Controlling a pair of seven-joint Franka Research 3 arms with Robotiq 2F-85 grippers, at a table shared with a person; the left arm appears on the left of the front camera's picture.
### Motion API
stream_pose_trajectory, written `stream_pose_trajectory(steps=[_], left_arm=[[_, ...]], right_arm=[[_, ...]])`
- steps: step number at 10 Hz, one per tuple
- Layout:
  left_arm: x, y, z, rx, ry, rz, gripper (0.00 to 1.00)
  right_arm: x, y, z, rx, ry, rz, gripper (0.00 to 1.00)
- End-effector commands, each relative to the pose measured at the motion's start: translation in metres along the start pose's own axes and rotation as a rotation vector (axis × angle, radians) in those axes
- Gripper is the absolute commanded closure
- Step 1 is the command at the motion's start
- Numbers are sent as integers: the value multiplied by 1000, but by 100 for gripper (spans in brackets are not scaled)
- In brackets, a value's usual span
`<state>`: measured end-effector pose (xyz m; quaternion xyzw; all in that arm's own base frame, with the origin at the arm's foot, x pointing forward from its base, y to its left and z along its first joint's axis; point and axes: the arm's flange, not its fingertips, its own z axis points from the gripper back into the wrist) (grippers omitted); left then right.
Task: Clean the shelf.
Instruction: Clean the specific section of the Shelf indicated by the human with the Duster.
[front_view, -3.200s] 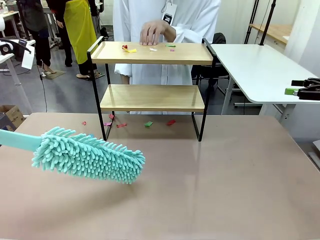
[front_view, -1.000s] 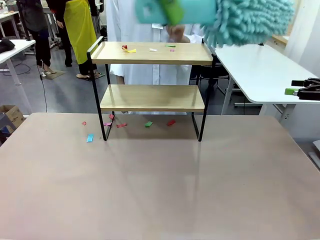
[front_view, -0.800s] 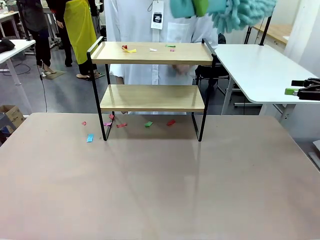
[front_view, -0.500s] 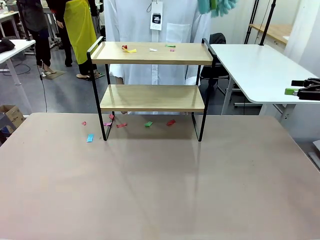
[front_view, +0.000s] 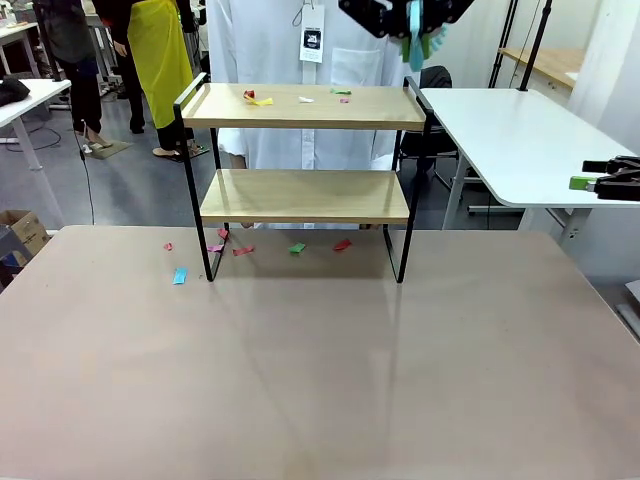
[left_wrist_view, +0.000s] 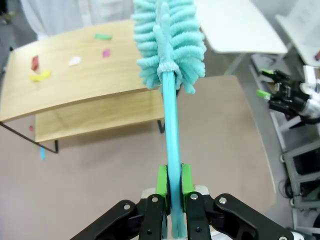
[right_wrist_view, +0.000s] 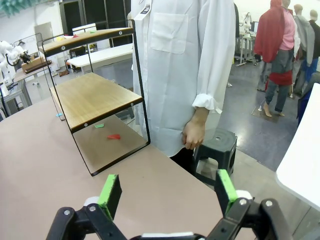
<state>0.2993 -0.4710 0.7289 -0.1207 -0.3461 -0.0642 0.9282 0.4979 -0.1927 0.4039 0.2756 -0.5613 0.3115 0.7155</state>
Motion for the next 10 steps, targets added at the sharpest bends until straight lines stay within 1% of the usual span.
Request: stream_pose_trajectory(steps=[1,2,4,6,8,9,10], left_arm=[[19,-19,-11,51,-15,48,87],[21,-18,-26,75,-3,55,87],[27,-14,-60,99,65,78,87],[31,-13,-84,118,121,88,87],[35,-9,-95,129,153,110,87],[19,0,-101,120,145,68,87],[19,0,-101,120,145,68,87]], right_arm=[[3,0,1,-2,3,5,0],[3,0,1,-2,3,5,0],[3,0,1,-2,3,5,0],[3,0,1,-2,3,5,0],[3,0,1,-2,3,5,0],[3,0,1,-2,3,5,0],[3,0,1,-2,3,5,0]])
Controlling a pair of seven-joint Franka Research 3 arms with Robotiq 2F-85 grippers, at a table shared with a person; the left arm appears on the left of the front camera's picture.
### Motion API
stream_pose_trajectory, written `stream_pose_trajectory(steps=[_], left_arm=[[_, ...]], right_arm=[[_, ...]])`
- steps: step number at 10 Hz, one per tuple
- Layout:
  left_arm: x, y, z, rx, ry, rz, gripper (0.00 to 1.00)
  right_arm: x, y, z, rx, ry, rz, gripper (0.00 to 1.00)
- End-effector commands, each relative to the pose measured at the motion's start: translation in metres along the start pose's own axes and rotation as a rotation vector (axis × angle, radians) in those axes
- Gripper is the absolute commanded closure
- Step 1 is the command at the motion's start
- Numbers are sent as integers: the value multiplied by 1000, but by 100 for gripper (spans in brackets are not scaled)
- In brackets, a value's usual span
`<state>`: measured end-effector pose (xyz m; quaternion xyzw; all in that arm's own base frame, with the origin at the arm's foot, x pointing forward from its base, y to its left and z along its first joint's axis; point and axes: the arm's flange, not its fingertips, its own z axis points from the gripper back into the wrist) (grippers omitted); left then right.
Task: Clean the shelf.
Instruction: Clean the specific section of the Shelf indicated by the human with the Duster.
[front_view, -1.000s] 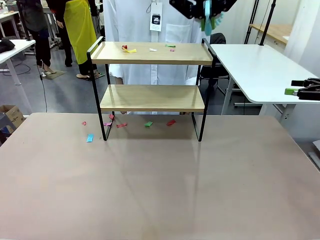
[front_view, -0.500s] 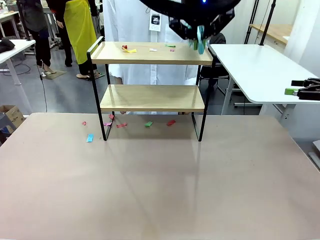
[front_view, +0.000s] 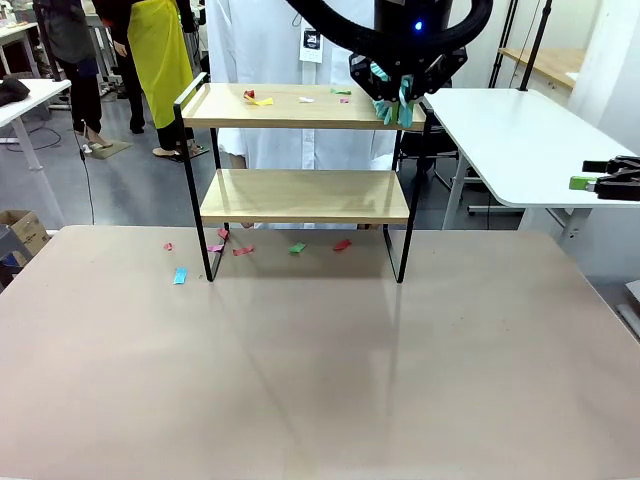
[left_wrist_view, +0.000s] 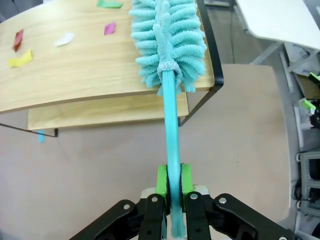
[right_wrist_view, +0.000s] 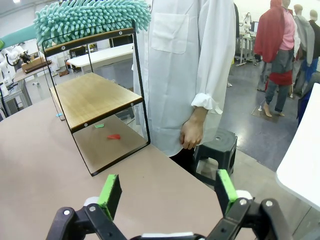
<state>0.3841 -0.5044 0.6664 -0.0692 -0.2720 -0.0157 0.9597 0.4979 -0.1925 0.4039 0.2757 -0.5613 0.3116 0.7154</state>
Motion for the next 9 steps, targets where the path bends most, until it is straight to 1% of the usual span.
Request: stream_pose_trajectory(steps=[1,2,3,4,9], left_arm=[[-6,5,5,-8,-10,-9,87],[0,0,0,0,0,0,87],[3,7,-2,31,31,-3,87],[6,16,0,56,39,-7,87],[23,91,10,198,88,13,87]], right_arm=[[3,0,1,-2,3,5,0],[3,0,1,-2,3,5,0],[3,0,1,-2,3,5,0],[3,0,1,-2,3,5,0],[3,0,1,-2,3,5,0]])
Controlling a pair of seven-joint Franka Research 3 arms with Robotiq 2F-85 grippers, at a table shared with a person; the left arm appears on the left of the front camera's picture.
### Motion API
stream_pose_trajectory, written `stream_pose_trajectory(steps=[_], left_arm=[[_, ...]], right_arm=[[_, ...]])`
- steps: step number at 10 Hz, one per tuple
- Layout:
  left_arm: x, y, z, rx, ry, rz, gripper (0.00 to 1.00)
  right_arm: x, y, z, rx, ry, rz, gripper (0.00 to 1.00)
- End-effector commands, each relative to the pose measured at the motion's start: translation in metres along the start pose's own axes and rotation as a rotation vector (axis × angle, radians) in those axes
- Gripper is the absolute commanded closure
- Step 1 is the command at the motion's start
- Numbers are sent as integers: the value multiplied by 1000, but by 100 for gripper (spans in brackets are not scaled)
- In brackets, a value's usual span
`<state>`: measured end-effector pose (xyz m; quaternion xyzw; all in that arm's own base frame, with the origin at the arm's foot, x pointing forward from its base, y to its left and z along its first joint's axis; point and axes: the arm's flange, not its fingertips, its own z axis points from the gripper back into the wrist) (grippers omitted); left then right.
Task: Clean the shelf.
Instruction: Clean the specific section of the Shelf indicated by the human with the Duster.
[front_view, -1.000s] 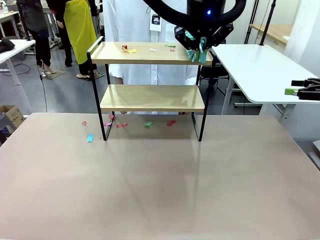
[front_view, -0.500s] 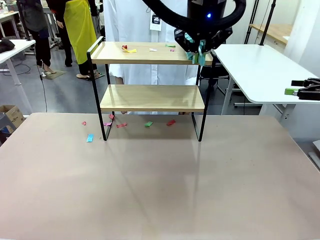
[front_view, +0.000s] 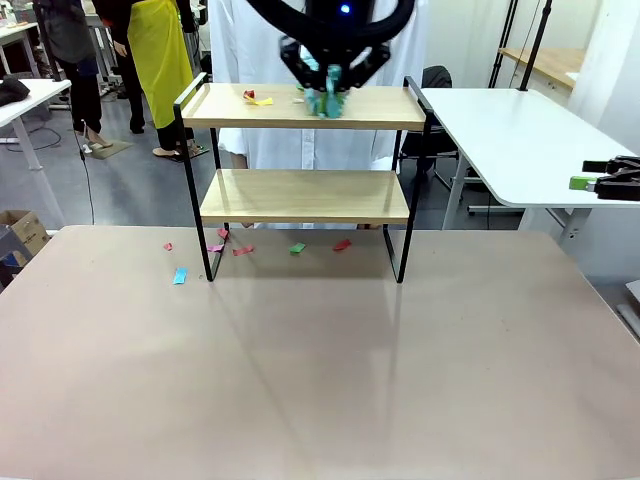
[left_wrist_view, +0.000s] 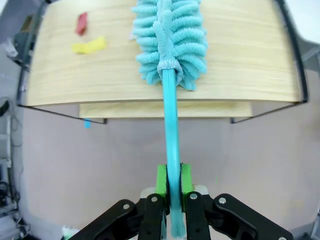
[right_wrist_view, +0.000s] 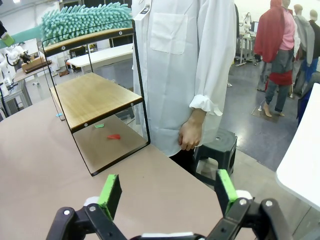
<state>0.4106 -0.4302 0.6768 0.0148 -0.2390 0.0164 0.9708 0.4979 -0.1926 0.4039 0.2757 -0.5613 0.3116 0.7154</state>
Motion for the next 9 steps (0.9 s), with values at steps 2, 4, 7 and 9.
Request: stream_pose_trajectory(steps=[2,4,7,9], left_arm=[[-1,61,-2,81,28,-19,87],[-2,93,-2,131,11,-37,87],[-7,144,-5,242,-13,-56,87],[-17,170,6,387,-145,-56,87]], right_arm=[[3,0,1,-2,3,5,0],[3,0,1,-2,3,5,0],[3,0,1,-2,3,5,0],[3,0,1,-2,3,5,0]])
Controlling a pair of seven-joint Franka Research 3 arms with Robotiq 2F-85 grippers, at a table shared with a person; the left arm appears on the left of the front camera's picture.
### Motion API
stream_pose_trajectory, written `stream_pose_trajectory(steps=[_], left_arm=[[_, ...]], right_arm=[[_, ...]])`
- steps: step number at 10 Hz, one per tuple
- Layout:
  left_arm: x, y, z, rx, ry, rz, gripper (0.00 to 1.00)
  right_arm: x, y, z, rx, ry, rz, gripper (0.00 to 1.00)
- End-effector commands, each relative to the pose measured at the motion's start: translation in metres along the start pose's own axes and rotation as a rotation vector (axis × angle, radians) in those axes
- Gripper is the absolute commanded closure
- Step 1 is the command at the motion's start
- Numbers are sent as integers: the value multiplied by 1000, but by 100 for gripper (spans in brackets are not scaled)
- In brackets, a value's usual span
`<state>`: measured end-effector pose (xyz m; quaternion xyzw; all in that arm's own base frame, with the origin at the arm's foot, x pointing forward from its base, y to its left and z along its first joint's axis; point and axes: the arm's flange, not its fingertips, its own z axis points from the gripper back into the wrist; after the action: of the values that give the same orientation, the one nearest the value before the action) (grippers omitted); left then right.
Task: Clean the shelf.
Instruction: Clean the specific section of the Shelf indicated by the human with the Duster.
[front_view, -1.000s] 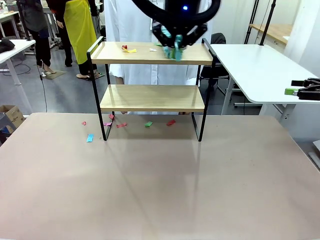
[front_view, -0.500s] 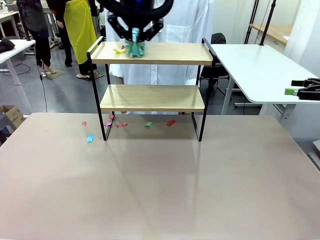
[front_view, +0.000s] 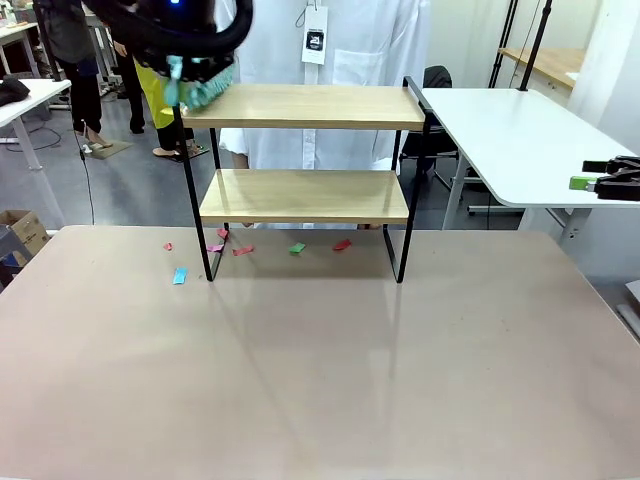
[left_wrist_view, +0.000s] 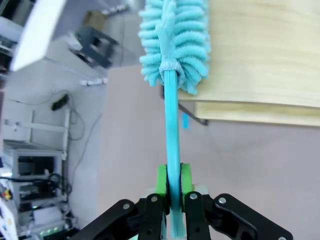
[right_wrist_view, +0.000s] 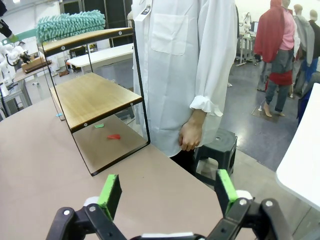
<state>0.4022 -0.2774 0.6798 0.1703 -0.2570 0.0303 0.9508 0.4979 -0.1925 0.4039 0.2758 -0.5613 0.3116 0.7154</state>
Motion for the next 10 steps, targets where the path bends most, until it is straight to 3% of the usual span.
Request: stream_pose_trajectory(steps=[1,2,5,6,8,9,10], left_arm=[[-22,27,15,97,-169,24,87],[-30,34,30,98,-227,36,87],[-52,36,65,-90,-278,-66,87],[-34,33,62,48,-232,7,87],[-34,33,62,48,-232,7,87],[-42,29,69,11,-253,-4,87],[-53,39,80,-135,-288,-62,87]], right_arm=[[3,0,1,-2,3,5,0],[3,0,1,-2,3,5,0],[3,0,1,-2,3,5,0],[3,0,1,-2,3,5,0],[3,0,1,-2,3,5,0],[3,0,1,-2,3,5,0],[3,0,1,-2,3,5,0]])
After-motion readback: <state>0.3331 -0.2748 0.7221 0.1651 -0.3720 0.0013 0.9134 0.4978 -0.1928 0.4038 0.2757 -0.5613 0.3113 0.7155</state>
